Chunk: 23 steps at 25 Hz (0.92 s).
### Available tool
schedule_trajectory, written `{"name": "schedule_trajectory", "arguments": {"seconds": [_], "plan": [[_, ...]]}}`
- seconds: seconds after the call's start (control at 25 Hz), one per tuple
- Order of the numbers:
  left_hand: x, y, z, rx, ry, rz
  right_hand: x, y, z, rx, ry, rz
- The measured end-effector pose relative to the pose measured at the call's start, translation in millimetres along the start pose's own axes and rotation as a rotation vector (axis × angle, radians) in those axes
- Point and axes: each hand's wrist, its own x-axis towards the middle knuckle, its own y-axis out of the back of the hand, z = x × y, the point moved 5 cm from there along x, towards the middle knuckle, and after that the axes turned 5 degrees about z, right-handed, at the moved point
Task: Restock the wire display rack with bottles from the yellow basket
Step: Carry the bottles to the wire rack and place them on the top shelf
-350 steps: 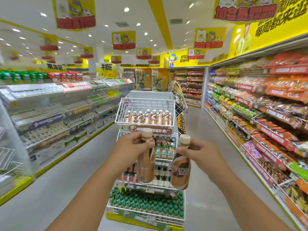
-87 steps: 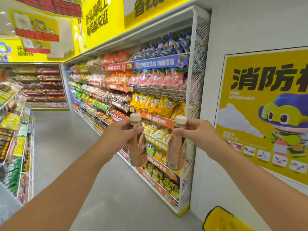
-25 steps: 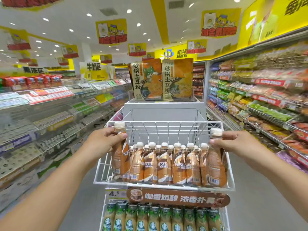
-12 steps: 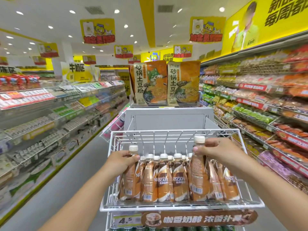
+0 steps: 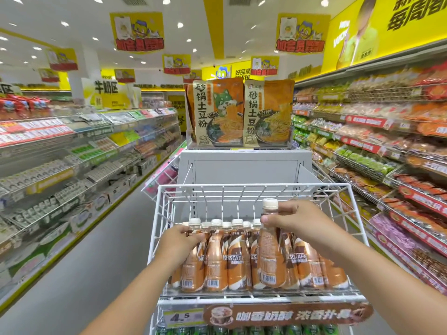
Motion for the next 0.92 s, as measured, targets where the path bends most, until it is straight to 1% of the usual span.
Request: {"name": "schedule_trajectory", "arguments": {"seconds": [0.12,0.32,0.4,0.48,0.56,0.64,0.72,0.8,0.92], "plan": [[-6,-5,-2,0.021,-0.028,0.071,2,-2,4,-0.011,-0.031,-0.014],[-22,-7,3,0.031,-0.058,0.102,5,-2,10,-0.023,-0.049,-0.04],[-41,-4,20,0.033,-0.131,0.146,6,-1,8,-0.012,-0.037,-0.047],[-71,-7,47,0.043,-0.258,0.186,6,-3,6,0.013,-0.021,-0.052],[-102,-19,68,0.038,-0.337,0.162,7,-5,6,0.045,-0.006,-0.055],[-128,-39,82,0.027,-0.342,0.069,6,-6,5,0.048,-0.004,-0.047],[-147,-57,90,0.034,-0.321,0.022,3,-7,4,0.084,0.014,-0.056],[-155,-64,92,-0.025,-0.281,0.016,-3,-8,2,0.129,0.039,-0.04],[-156,-64,90,-0.081,-0.259,0.035,-10,-12,4,0.049,0.093,-0.035]]}}
